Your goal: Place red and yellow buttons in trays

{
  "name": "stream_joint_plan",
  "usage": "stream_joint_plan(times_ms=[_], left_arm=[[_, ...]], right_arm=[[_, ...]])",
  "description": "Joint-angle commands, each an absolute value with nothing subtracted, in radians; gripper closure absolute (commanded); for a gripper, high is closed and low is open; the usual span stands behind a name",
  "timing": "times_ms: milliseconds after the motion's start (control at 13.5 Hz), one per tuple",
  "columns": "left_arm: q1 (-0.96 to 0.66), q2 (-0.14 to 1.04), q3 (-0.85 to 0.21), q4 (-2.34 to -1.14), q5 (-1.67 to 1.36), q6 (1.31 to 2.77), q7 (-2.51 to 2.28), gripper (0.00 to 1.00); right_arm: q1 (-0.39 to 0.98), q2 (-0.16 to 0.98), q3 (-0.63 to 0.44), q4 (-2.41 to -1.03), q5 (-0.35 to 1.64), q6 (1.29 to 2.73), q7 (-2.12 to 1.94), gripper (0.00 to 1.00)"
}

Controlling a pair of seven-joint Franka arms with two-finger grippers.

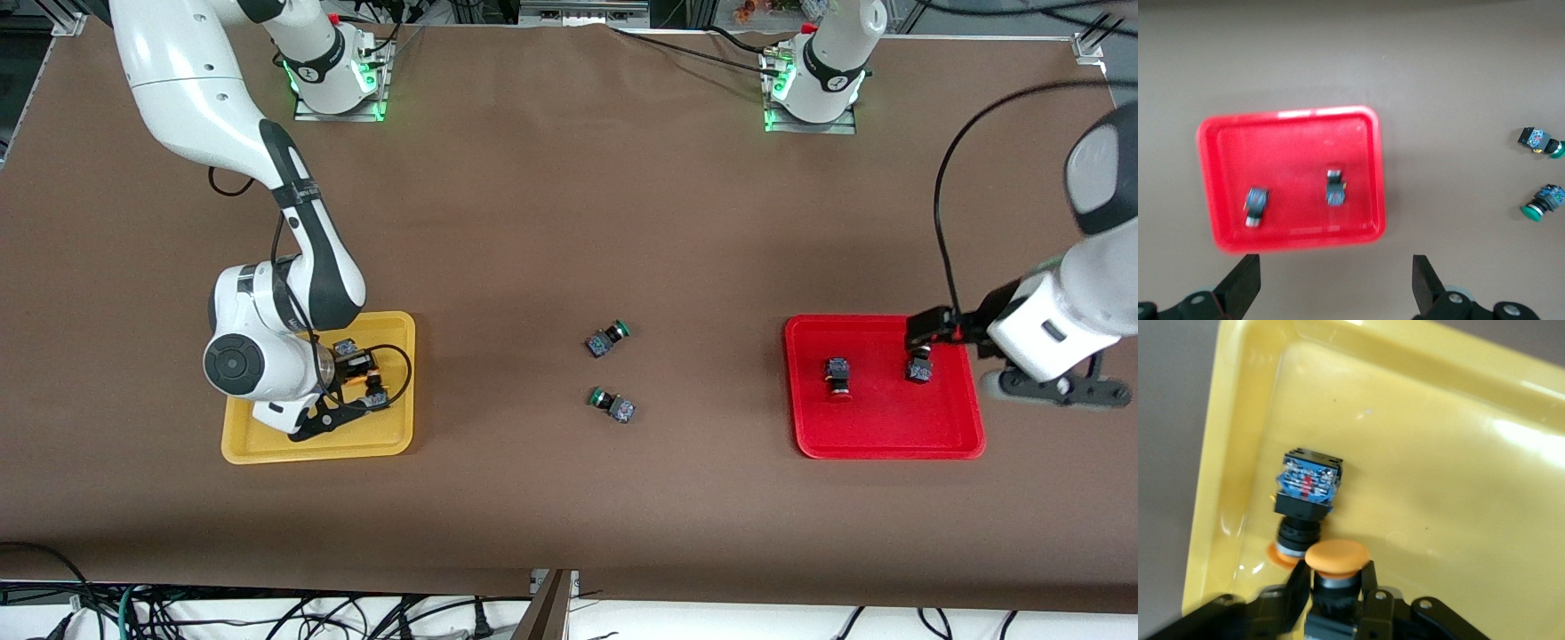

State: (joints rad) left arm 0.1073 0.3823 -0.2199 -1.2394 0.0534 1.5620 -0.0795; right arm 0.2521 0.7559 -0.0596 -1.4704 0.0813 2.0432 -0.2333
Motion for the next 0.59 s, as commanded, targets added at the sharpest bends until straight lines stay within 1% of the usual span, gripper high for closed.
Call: stream_joint_plan(times_ms=[0, 74, 222, 370, 444, 519], left_arm=[[0.092, 0.244, -0.167, -1.377, 0.009, 1.545, -0.12, 0.0], [0.092, 0.204, -0.154, -1.426, 0.005, 1.545, -0.118, 0.0], [0.075, 0.144, -0.126, -1.488, -0.001, 1.543, -0.118, 0.0], [0.045, 0.097, -0.104, -1.532, -0.002, 1.543, -0.121, 0.0], [0.044, 0.094, -0.104, -1.545, -0.002, 1.543, -0.124, 0.0], [0.058, 0.104, -0.104, -1.543, -0.003, 1.539, -0.123, 0.0]], right_arm=[[0.238, 0.703, -0.055, -1.505, 0.109, 2.056, -0.267, 0.09], [0.236, 0.695, -0.055, -1.5, 0.118, 2.056, -0.268, 0.0], [0.23, 0.686, -0.06, -1.477, 0.129, 2.052, -0.287, 0.0], [0.18, 0.683, -0.049, -1.441, 0.143, 2.056, -0.348, 0.0], [0.179, 0.652, -0.048, -1.416, 0.162, 2.027, -0.348, 0.0], [0.189, 0.597, -0.049, -1.417, 0.166, 1.991, -0.33, 0.0]])
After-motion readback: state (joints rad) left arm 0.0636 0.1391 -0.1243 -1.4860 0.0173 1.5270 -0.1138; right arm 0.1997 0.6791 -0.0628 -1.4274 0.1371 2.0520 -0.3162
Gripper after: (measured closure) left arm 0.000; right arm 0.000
